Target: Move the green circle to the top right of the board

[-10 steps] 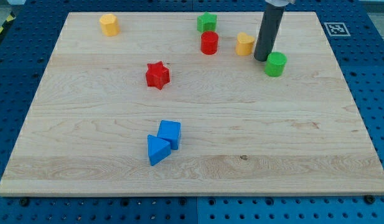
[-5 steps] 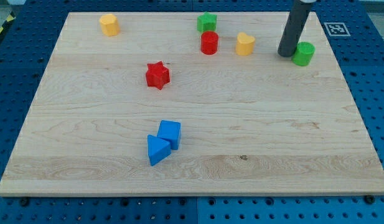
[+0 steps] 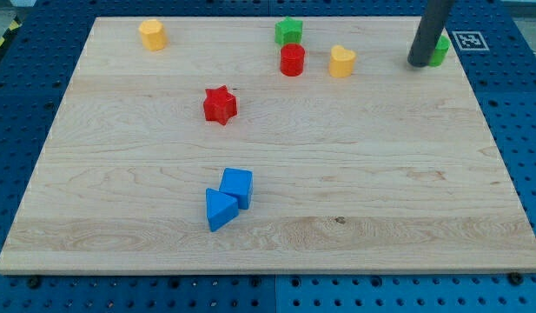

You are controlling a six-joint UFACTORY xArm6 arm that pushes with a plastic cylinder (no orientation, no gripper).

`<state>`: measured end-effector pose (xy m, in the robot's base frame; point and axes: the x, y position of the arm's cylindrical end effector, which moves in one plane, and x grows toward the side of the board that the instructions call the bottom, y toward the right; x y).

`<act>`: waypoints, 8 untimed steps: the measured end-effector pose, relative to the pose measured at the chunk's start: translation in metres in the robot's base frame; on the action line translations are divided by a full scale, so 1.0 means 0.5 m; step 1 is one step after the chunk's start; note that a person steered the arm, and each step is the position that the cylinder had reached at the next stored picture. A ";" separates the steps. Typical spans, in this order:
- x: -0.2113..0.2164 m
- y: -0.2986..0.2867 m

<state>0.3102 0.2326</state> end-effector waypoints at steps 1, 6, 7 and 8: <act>0.030 0.030; -0.043 0.051; -0.043 0.051; -0.028 0.051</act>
<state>0.2960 0.2580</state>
